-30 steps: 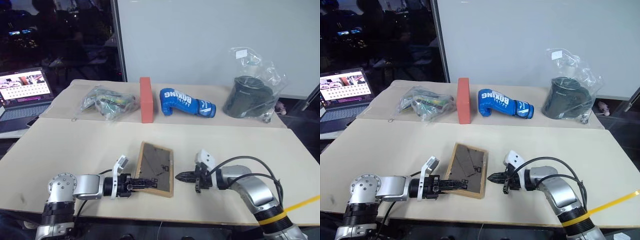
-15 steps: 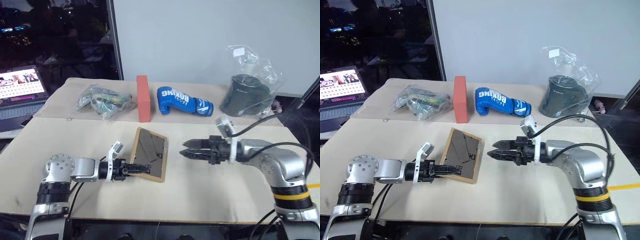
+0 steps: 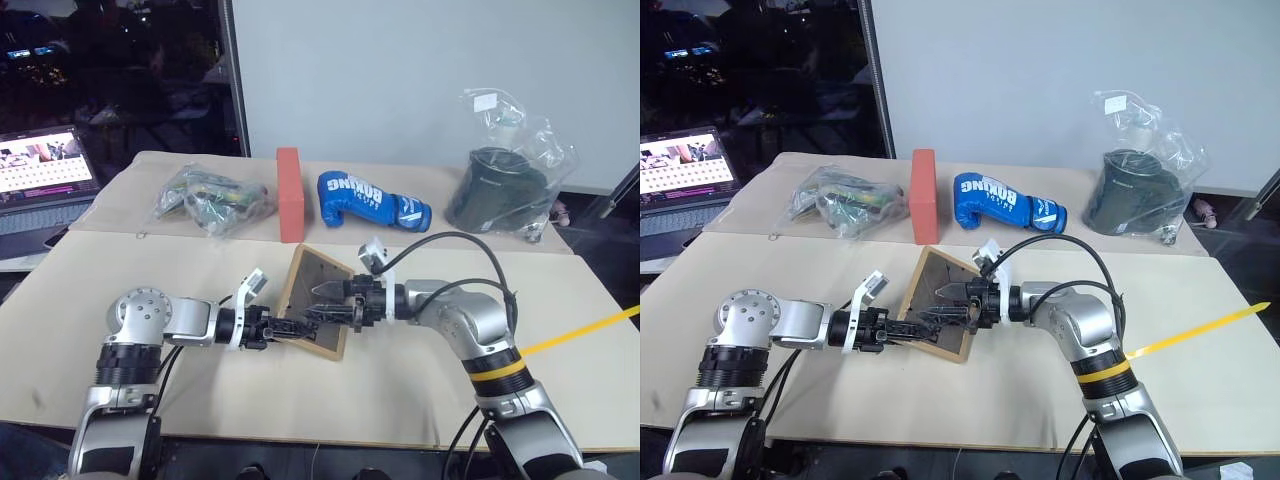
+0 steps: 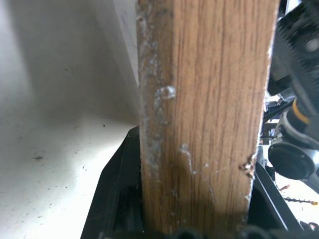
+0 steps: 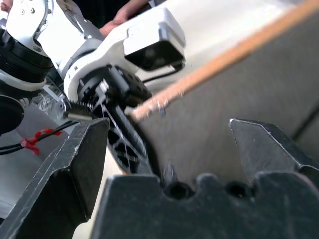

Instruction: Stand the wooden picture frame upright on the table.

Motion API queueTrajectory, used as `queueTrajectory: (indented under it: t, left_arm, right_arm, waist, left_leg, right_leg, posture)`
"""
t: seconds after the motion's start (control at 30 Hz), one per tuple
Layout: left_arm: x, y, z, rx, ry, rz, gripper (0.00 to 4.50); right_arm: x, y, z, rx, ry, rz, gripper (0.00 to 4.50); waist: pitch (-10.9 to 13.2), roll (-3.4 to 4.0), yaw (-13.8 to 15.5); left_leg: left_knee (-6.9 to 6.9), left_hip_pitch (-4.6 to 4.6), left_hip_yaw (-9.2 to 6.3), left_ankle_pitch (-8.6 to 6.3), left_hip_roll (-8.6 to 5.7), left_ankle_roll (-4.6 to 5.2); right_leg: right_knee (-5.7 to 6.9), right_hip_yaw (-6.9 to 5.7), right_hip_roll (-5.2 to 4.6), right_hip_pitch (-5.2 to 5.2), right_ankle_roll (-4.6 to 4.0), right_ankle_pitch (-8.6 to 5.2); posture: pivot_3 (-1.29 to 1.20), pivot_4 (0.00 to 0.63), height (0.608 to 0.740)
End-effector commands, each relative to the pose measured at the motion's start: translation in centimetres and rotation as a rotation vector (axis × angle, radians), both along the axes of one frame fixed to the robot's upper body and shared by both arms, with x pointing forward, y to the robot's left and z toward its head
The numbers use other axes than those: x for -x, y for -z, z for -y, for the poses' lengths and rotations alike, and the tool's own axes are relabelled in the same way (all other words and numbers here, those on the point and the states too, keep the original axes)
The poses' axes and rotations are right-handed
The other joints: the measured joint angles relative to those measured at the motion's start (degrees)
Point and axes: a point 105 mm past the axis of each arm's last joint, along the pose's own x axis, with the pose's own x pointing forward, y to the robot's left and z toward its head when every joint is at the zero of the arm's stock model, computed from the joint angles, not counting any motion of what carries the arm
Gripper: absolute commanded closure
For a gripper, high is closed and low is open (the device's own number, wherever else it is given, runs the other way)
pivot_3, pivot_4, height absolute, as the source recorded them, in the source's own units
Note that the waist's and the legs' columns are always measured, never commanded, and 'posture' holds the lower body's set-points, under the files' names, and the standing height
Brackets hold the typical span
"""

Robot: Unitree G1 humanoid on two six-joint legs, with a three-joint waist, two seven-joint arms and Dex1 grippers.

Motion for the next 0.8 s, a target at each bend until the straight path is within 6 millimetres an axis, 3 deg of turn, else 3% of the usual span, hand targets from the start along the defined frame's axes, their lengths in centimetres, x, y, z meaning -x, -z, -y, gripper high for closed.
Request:
queueTrajectory:
  t: [0.03, 0.23, 0.4, 0.57, 0.8]
  left_arm:
    - [0.2, -3.7, 1.2, 0.084, 0.089, 0.111, 3.33]
    - [0.1, -3.8, 0.9, 0.072, 0.092, 0.118, 3.33]
    - [-0.4, -4.2, 1.0, 0.064, 0.090, 0.126, 3.33]
    - [-0.5, -4.4, 1.3, 0.095, 0.108, 0.108, 3.33]
    - [-0.3, -5.4, 1.3, 0.212, 0.148, 0.026, 3.33]
  right_arm:
    - [-1.8, 0.1, 1.8, 0.045, 0.087, 0.022, 0.01]
    - [-2.8, -0.3, 3.2, 0.069, 0.119, 0.038, 0.01]
    - [-0.3, -0.4, 1.0, 0.029, -0.030, 0.036, 0.01]
    - [2.4, -0.9, -0.1, 0.011, -0.193, 0.155, 0.01]
    - [2.5, -1.8, 0.9, 0.060, -0.210, 0.319, 0.01]
  waist:
    - [0.0, 0.00, 0.2]
    - [0.0, 0.00, 0.4]
    - [0.1, -0.01, 0.4]
    - [0.1, 0.00, 0.4]
    - [0.2, -0.01, 0.4]
  left_leg:
    - [0.01, 0.00, 0.00, 0.02, 0.00, -0.01]
    - [-0.04, 0.00, -0.05, 0.04, -0.02, -0.02]
    - [-0.06, 0.00, -0.11, 0.04, -0.03, -0.03]
    - [-0.05, 0.00, -0.14, 0.04, -0.04, -0.03]
    - [-0.02, -0.01, -0.21, 0.06, -0.06, -0.06]
  right_leg:
    - [0.02, 0.00, 0.00, 0.00, 0.00, 0.00]
    - [0.01, -0.04, 0.00, 0.00, -0.01, -0.01]
    - [0.03, -0.08, 0.01, -0.01, -0.03, -0.02]
    - [0.03, -0.10, 0.00, 0.01, -0.02, -0.02]
    - [0.07, -0.15, 0.00, 0.01, 0.07, -0.08]
  posture:
    - [0.00, 0.150, 0.736]
    - [0.00, 0.150, 0.736]
    - [0.00, 0.150, 0.736]
    - [0.00, 0.150, 0.736]
    - [0.00, 0.150, 0.736]
